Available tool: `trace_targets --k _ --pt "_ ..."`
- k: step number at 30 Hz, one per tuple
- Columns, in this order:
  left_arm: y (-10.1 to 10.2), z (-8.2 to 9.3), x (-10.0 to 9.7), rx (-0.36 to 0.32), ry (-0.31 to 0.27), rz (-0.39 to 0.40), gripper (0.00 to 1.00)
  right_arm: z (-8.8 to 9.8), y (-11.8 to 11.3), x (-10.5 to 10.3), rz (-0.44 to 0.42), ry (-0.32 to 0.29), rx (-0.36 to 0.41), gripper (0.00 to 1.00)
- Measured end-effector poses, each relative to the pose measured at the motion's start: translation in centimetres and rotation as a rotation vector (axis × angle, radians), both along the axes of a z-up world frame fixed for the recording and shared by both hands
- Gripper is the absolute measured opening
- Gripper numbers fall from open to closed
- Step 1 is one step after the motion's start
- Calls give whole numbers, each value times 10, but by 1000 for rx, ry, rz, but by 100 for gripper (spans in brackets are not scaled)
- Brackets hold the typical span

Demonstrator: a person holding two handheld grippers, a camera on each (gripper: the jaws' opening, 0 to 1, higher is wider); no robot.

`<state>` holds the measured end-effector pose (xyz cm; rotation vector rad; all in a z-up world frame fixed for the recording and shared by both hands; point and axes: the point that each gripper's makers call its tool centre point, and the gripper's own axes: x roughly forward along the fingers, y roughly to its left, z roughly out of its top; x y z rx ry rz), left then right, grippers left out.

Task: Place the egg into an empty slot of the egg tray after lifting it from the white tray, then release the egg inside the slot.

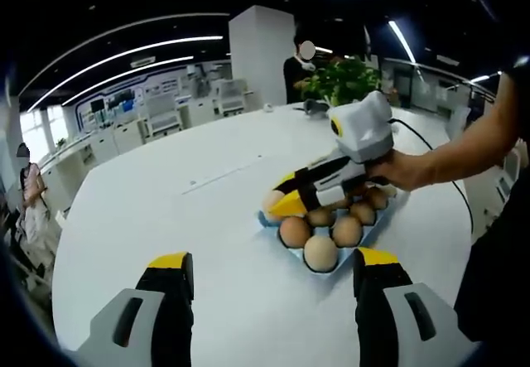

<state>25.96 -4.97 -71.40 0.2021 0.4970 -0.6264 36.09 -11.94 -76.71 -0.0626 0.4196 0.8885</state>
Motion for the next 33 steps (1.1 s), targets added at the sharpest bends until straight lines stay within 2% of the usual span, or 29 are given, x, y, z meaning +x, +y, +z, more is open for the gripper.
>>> trace_targets --k 7,11,20,30,32,33 --pt "-1 1 1 3 -5 -4 80 -3 0 2 -9 41 5 25" --pt "-1 1 2 5 -5 -5 80 -7 0 3 -23 125 25 25" --pt "-3 4 4 6 -13 -9 80 -9 1 4 5 117 -23 25" --pt "-3 7 5 9 -20 -14 80 -9 3 5 13 111 -24 25" --pt "-4 8 5 10 -22 -17 80 -9 1 4 20 91 -42 25" --pt "-4 8 5 12 -23 -18 80 -4 -2 2 16 61 -48 24"
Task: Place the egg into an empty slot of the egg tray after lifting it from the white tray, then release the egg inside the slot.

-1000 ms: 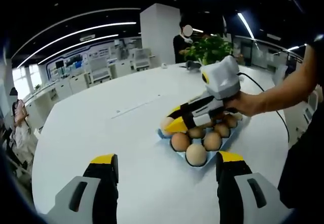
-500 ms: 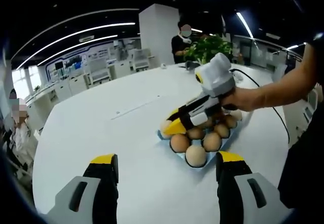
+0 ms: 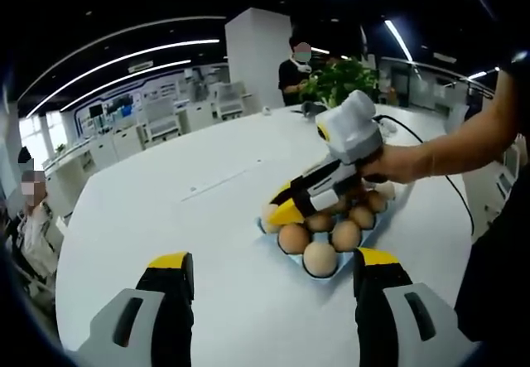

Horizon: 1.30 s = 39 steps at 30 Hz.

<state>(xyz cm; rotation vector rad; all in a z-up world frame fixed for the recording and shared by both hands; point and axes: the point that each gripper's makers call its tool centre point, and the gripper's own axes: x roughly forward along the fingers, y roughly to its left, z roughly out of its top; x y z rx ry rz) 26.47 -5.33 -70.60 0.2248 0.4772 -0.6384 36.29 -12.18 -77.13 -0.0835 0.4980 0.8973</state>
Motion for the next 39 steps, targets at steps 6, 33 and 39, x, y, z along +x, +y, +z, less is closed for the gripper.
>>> trace_targets --k 6,33,39 --pt "-1 2 2 -6 -6 2 80 43 -51 8 -167 -115 139 22" --pt "-7 -1 0 -7 -5 -22 80 20 -297 -3 -794 -159 -13 26" --pt "-5 -1 -2 -7 -4 -18 80 12 -304 -4 -809 -136 -28 26"
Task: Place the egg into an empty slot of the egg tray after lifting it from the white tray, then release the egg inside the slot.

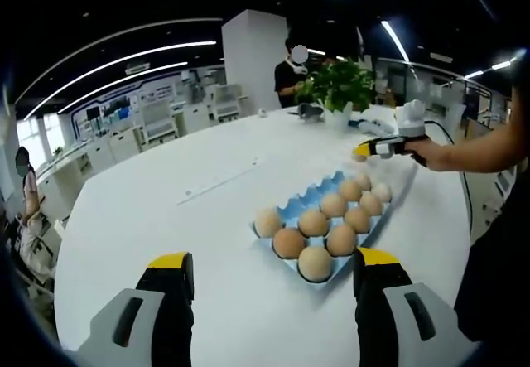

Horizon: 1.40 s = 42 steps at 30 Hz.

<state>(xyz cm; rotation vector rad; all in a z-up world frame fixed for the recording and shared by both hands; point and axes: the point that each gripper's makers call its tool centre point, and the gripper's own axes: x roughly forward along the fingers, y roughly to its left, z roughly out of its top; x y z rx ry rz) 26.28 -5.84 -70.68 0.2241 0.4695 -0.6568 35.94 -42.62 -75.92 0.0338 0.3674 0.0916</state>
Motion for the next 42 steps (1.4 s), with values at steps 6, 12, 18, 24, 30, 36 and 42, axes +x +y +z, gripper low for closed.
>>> trace_targets --k 6,12,18,24,30,36,42 --pt "2 1 -2 2 0 6 80 -12 4 2 103 33 -198 27" --pt "3 0 -1 -6 1 10 80 -14 7 4 170 69 -259 28" --pt "2 1 -1 -11 -2 9 80 -15 7 9 202 93 -248 29" --pt "3 0 -2 -12 0 10 80 -16 6 8 193 103 -261 28" --pt "3 1 -2 -14 -3 11 80 -14 3 8 171 109 -247 26" --pt "5 2 -2 -15 -5 22 80 -7 3 4 154 87 -220 25" --pt "7 2 -2 -13 -5 23 80 17 4 4 144 25 -207 26"
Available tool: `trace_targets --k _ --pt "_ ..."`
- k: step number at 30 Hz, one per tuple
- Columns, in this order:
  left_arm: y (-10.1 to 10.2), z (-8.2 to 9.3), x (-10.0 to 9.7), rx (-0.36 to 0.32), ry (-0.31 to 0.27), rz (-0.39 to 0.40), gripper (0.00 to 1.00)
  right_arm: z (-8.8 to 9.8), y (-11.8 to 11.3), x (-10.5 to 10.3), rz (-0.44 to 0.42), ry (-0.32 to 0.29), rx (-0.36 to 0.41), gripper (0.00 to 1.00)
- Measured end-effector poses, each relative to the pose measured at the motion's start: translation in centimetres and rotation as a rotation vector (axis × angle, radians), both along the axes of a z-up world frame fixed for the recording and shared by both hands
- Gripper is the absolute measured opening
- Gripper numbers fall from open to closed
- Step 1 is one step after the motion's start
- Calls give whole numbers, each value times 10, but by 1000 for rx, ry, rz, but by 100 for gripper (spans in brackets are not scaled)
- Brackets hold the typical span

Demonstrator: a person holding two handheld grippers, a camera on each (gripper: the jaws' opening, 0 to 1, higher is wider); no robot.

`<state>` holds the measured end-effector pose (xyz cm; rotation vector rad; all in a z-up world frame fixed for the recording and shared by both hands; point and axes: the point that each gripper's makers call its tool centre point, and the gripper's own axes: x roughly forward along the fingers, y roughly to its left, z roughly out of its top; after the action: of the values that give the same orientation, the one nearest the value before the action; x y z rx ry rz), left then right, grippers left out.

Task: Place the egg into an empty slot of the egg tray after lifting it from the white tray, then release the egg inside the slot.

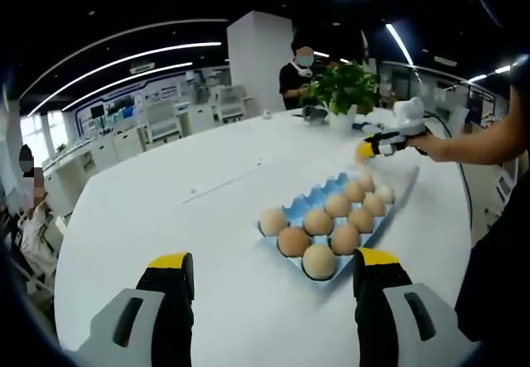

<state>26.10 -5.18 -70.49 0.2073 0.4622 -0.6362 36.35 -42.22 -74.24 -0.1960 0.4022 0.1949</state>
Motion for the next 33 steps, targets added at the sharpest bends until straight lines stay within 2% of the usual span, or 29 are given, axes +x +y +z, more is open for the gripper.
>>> trace_targets --k 7,15,22,31,33 --pt "0 0 1 1 0 -4 80 6 4 -2 14 -18 7 26" --pt "-1 -1 2 -2 1 -7 80 11 25 -1 58 -23 32 26" --pt "1 -4 1 1 7 -7 80 12 51 1 106 -21 71 26" --pt "1 -5 -1 1 13 -5 80 17 102 3 204 -23 135 26" --pt "1 -6 -1 2 13 -6 80 17 120 4 238 -23 153 26"
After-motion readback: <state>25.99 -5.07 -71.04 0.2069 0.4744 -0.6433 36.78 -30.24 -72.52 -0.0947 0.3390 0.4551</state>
